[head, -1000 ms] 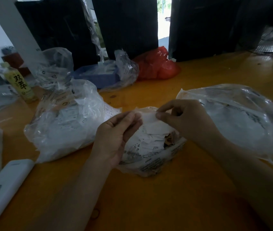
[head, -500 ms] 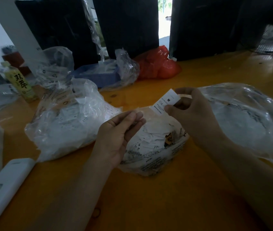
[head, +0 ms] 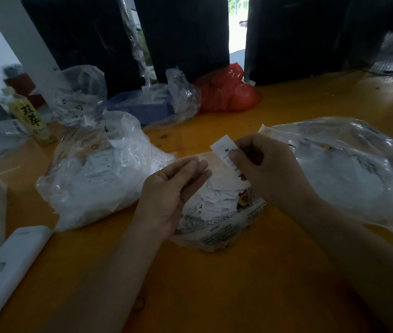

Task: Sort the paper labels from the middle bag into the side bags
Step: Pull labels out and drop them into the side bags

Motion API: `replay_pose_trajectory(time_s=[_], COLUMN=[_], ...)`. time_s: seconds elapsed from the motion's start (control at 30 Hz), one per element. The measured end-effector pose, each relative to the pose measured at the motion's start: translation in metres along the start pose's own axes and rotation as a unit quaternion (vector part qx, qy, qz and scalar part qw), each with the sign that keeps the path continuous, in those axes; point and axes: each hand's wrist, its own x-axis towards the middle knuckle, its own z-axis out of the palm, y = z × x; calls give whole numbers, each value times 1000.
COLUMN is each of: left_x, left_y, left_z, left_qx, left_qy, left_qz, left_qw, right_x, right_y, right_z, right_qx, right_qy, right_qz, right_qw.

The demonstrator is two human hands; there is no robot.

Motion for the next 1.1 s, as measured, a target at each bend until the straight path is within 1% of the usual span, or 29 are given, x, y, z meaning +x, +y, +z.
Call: replay_pose_trajectory(time_s=[0.07,0.23,0.43,0.53,0.63,0.7,0.77,0.87,0.93,1.03,1.1], left_x=[1,1,-1,-4,-7,-8,-10,-11,-11,-9,-6], left_y=[0,0,-1,0,0,0,0,0,0,2,3], left_z=[0,0,0,2,1,1,2,3,3,4,3], left_qx=[-1,-2,42,112,216,270,294,295,274,203,155], left_qy=[4,10,1,5,0,-3,-3,-4,-4,12,26], left_qz=[6,12,30,69,122,143,149,140,123,87,64], left_qw=[1000,1000,999,991,969,952,944,945,954,975,985], right_x=[-1,-2,-3,-1,1,0,0,-1,-1,1,2], right_y=[0,-1,2,3,4,4,5,4,4,2,3], right_z=[0,0,2,1,2,3,3,4,5,4,2], right_qx=[-29,-61,-81,-101,-135,-134,-118,-76,-41,25,53], right_qy=[-5,-16,-40,-60,-89,-96,-91,-73,-58,-41,-58], right_qz=[-17,-49,-68,-80,-88,-84,-66,-43,-32,11,34], right_qw=[999,997,994,990,983,983,987,993,997,999,996])
